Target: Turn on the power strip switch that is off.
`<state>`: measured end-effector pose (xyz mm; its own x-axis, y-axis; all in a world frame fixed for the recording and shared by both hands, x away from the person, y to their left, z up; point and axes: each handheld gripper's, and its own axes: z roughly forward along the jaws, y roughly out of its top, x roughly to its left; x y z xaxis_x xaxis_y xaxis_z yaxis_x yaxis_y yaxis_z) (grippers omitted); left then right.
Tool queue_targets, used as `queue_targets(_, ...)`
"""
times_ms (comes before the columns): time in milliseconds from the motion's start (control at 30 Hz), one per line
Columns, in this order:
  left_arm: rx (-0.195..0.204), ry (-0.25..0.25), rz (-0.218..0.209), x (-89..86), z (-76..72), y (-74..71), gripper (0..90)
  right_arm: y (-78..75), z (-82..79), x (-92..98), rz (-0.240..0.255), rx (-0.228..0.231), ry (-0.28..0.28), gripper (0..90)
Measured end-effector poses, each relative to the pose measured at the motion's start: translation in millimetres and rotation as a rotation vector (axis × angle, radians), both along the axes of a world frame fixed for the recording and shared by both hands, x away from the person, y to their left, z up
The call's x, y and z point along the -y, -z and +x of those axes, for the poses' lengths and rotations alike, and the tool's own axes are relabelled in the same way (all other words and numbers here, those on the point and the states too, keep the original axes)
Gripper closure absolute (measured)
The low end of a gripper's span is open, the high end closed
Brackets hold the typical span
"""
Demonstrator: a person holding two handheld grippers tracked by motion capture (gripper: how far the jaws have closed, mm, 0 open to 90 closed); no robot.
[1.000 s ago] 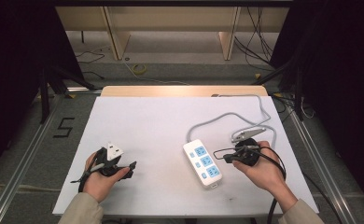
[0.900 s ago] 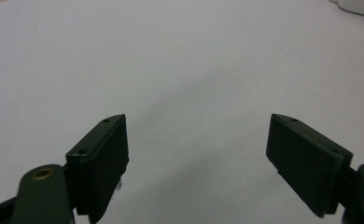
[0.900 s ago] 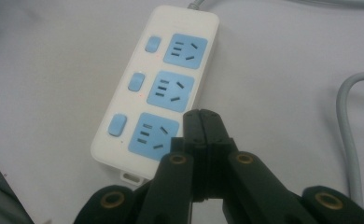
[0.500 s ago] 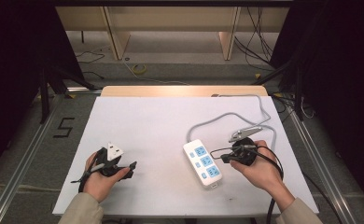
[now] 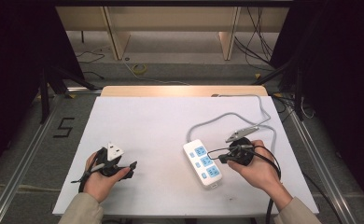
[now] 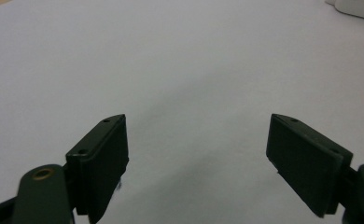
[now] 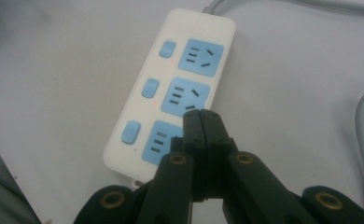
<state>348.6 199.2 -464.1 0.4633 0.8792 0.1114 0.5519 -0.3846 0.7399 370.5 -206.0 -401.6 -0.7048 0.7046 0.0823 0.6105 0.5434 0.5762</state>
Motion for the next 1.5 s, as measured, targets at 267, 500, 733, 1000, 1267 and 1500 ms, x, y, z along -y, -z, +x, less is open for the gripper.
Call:
queue_targets(267,0.001,-0.001,-0.001,0.1,0.0,0.0,20.8,0.4,0.3,-3.2,-0.006,-0.011,-0.005,90.0)
queue_targets(500,0.001,-0.001,-0.001,0.2,0.0,0.1,20.9,0.7,0.4,-6.0,-0.012,-0.017,-0.016,90.0)
queue_targets(733,0.001,-0.001,-0.001,0.4,-0.1,-0.2,20.9,0.7,0.7,-9.4,-0.015,-0.025,-0.026,90.0)
queue_targets(1000,0.002,0.000,-0.002,0.2,0.0,-0.2,20.9,0.7,0.8,-13.6,-0.020,-0.032,-0.038,90.0)
queue_targets(1267,0.001,0.001,-0.001,0.4,-0.1,0.0,20.9,0.7,0.9,-17.7,-0.024,-0.034,-0.049,90.0)
queue_targets(1500,0.003,0.000,-0.002,0.4,-0.1,-0.3,20.9,1.6,1.0,-22.2,-0.032,-0.044,-0.059,90.0)
